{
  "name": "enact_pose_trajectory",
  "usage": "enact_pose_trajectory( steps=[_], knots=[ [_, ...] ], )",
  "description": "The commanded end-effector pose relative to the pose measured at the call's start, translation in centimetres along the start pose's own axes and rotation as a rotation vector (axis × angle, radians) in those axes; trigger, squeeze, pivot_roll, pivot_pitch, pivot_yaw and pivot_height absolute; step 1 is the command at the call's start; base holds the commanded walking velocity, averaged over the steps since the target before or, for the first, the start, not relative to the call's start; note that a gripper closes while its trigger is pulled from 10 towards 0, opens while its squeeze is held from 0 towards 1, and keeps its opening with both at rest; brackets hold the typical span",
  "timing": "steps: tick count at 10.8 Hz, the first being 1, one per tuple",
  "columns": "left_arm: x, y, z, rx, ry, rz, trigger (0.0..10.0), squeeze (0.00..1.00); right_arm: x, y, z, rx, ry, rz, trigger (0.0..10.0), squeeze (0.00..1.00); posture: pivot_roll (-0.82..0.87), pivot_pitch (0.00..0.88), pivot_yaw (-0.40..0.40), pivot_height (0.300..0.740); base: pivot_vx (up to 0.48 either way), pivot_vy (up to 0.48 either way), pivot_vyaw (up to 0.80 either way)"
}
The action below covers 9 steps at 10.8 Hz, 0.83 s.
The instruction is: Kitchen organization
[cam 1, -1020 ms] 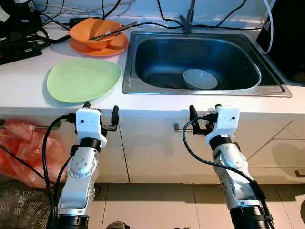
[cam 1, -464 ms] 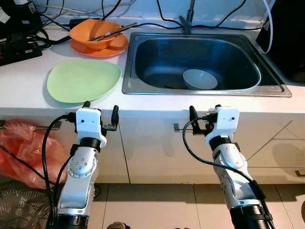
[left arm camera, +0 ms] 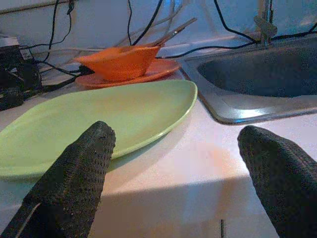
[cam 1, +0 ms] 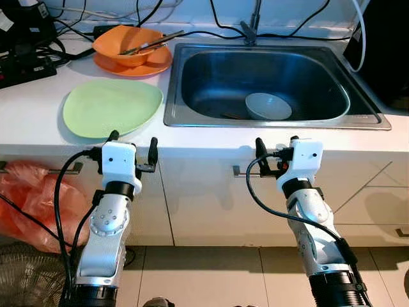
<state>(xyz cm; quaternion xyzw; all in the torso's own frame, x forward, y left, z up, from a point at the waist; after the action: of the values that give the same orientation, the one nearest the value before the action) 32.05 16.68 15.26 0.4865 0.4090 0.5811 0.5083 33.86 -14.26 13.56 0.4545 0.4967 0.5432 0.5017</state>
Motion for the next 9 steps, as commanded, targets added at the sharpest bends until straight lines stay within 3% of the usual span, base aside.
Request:
enact_pose_trajectory(
  steps=[1, 3, 7, 9],
  knots=[
    [0.0, 0.6, 0.1, -0.024, 0.006, -0.002, 10.0, 0.00, -0.3, 0.4, 0.3, -0.017, -0.010, 0.001, 10.0, 1.00, 0.11, 0.069, 0.007, 0.740, 0.000, 0.000, 0.00],
    [0.2, 0.8, 0.4, -0.029, 0.028, -0.049, 10.0, 0.00, -0.3, 0.5, 0.3, -0.020, -0.003, 0.005, 10.0, 1.00, 0.11, 0.068, 0.006, 0.740, 0.000, 0.000, 0.00],
    [1.1, 1.9, 1.3, -0.066, 0.041, 0.018, 10.0, 0.00, -0.3, 0.7, 0.3, -0.024, 0.001, 0.009, 10.0, 1.00, 0.10, 0.068, 0.008, 0.740, 0.000, 0.000, 0.00],
    [1.8, 0.9, 2.4, 0.015, -0.038, 0.183, 10.0, 0.00, 0.0, 1.0, 0.4, -0.025, 0.017, 0.031, 10.0, 1.00, 0.10, 0.072, 0.008, 0.740, 0.000, 0.000, 0.00]
  ],
)
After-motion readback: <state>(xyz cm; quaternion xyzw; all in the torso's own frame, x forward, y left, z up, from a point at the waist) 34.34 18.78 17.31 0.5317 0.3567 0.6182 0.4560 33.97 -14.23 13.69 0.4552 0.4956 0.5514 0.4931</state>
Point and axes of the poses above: a point about 5 cm out from each wrist's last joint towards the gripper, its own z axis pointing out of the wrist towards the gripper, its own y axis along the axis of the wrist's last joint, x = y × z, the point moved 3 cm from there along z, pointing out of the wrist towards the gripper, and after that the axes turned 1 degree about -z, right-handed, at the moved point
